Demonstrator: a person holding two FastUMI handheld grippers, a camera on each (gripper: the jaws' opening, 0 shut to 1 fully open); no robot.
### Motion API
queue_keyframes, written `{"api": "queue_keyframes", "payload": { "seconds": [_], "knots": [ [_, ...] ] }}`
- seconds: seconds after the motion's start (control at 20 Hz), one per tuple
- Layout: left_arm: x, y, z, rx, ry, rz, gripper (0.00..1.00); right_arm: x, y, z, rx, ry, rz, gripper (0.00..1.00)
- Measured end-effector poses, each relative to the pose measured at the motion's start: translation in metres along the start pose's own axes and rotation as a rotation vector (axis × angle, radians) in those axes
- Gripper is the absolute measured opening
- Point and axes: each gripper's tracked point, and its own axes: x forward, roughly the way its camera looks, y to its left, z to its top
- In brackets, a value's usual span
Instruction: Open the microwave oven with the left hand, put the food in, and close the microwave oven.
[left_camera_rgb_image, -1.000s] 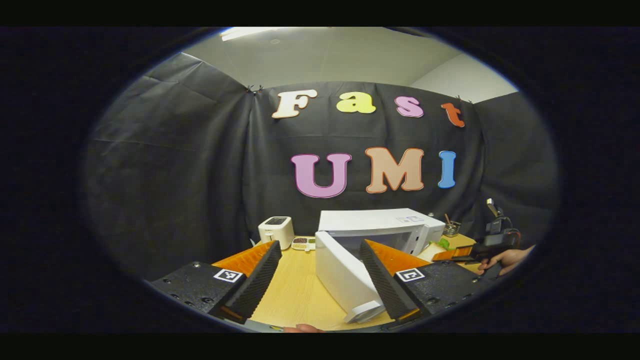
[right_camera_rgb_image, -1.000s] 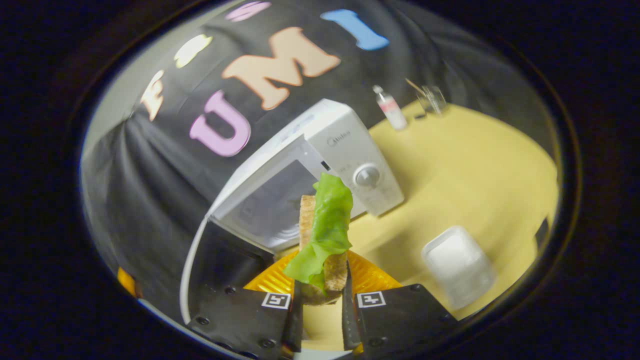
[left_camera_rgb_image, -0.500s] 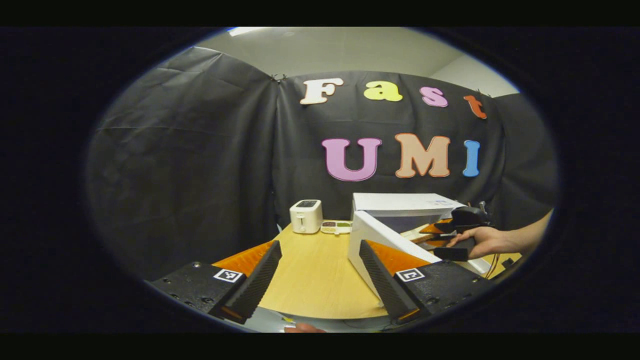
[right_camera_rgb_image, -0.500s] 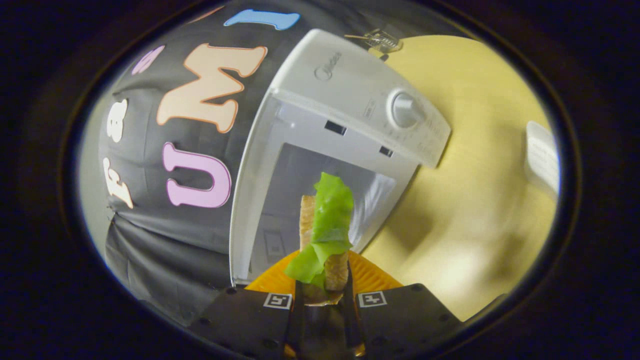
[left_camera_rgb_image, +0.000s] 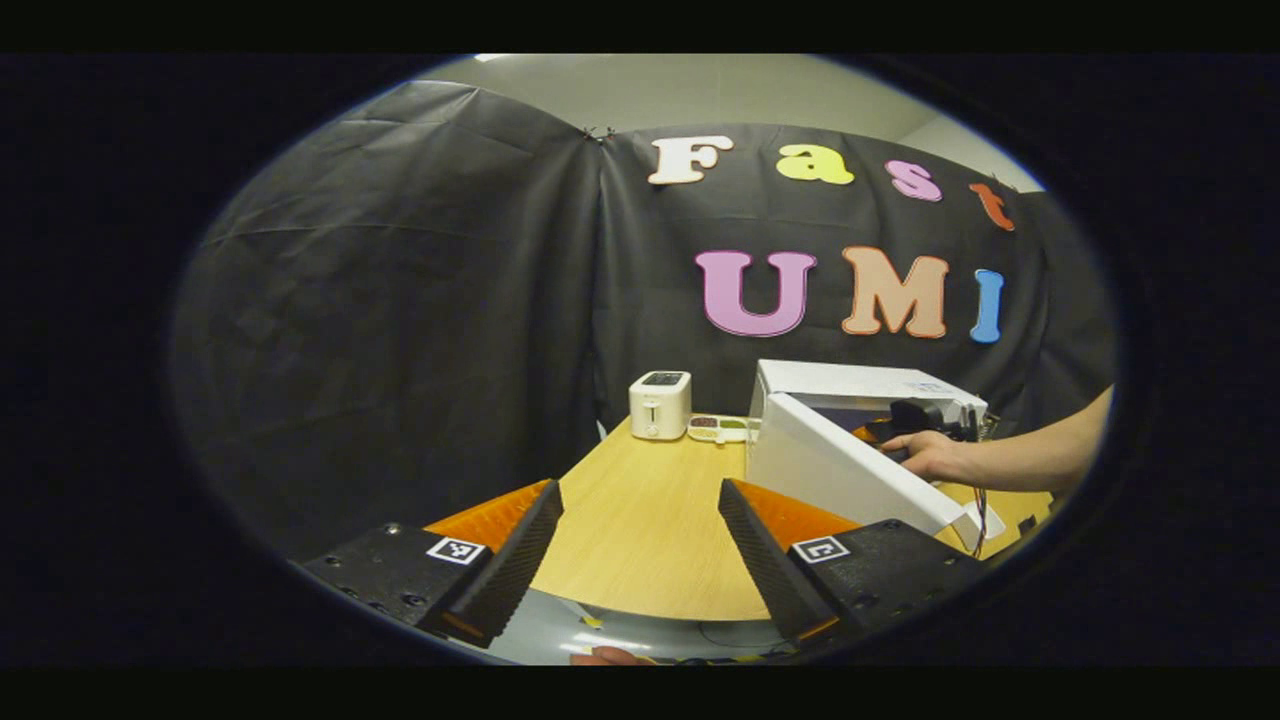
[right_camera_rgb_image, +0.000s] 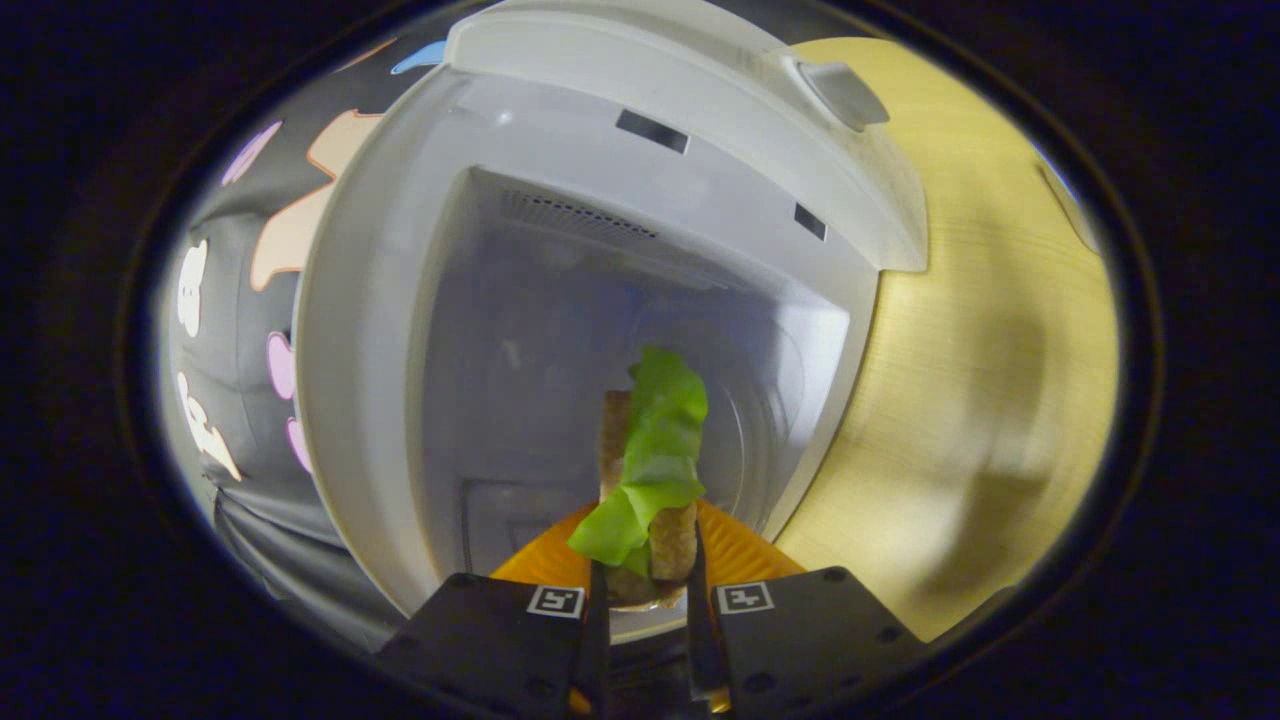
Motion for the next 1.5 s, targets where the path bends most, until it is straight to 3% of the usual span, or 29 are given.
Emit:
{"api": "queue_keyframes", "payload": {
  "seconds": [0.05, 0.2, 0.25, 0.45, 0.65, 0.7, 0.75, 1.25, 1.5],
  "knots": [
    [0.001, 0.001, -0.001, 0.002, 0.005, 0.001, 0.94, 0.004, 0.002, 0.003, -0.01, -0.022, 0.011, 0.26],
    [0.002, 0.0, -0.008, 0.005, 0.03, -0.004, 0.96, 0.019, 0.002, 0.015, -0.022, -0.096, 0.008, 0.25],
    [0.002, -0.001, -0.006, 0.004, 0.025, -0.008, 0.96, 0.021, 0.001, 0.017, -0.024, -0.108, 0.005, 0.33],
    [0.009, -0.004, -0.014, 0.01, 0.043, -0.015, 0.96, 0.018, -0.021, 0.021, -0.104, -0.112, -0.083, 0.39],
    [0.011, -0.01, -0.014, -0.008, 0.042, -0.037, 0.96, 0.007, -0.024, 0.024, -0.241, -0.088, -0.131, 0.93],
    [0.013, -0.011, -0.016, -0.007, 0.044, -0.041, 0.96, 0.008, -0.025, 0.026, -0.281, -0.098, -0.14, 0.95],
    [0.015, -0.013, -0.015, -0.006, 0.044, -0.045, 0.96, 0.0, -0.023, 0.027, -0.301, -0.087, -0.144, 0.87],
    [0.017, -0.026, -0.015, 0.001, 0.038, -0.083, 0.96, -0.032, -0.039, 0.026, -0.391, -0.011, -0.179, 0.87],
    [0.02, -0.031, -0.017, 0.039, 0.045, -0.1, 0.96, -0.064, -0.023, 0.039, -0.494, -0.03, -0.075, 0.87]
  ]
}}
